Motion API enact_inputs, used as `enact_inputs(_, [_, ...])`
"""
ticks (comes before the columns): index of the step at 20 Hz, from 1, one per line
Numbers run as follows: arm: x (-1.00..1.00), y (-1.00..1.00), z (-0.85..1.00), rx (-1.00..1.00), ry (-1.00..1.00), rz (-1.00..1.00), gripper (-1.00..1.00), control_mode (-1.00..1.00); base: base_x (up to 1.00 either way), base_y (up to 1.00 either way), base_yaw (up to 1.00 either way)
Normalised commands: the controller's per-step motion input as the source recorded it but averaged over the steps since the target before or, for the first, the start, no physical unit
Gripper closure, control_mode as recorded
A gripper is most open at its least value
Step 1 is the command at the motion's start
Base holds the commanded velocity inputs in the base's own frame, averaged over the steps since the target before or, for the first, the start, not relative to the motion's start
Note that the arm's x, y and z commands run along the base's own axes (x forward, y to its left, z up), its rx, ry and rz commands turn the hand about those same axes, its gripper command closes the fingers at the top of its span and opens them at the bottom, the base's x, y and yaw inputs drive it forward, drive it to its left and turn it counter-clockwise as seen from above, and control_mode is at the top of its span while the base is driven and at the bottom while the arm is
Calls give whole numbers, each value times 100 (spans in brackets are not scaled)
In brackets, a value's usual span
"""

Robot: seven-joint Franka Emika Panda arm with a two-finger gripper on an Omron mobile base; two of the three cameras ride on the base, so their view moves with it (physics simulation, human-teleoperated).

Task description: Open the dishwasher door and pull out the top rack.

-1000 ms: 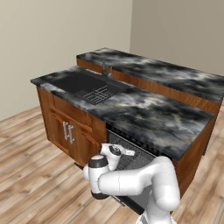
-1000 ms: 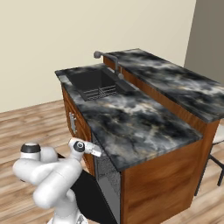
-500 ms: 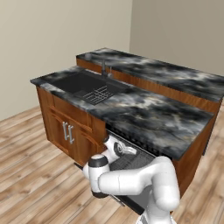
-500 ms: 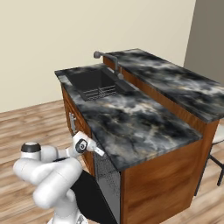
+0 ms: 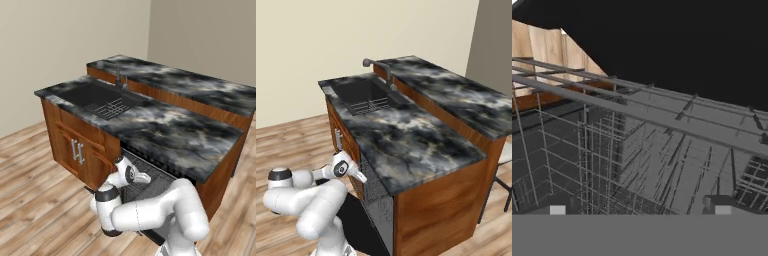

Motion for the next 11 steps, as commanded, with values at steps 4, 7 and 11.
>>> enact_inputs(4, [-35,100,-100,7,14,0,-100,-100,0,0,0])
enact_inputs(7, [-46,100,-100,6,13,0,-100,-100,0,0,0])
enact_inputs(11, [-64,100,-100,4,10,0,-100,-100,0,0,0])
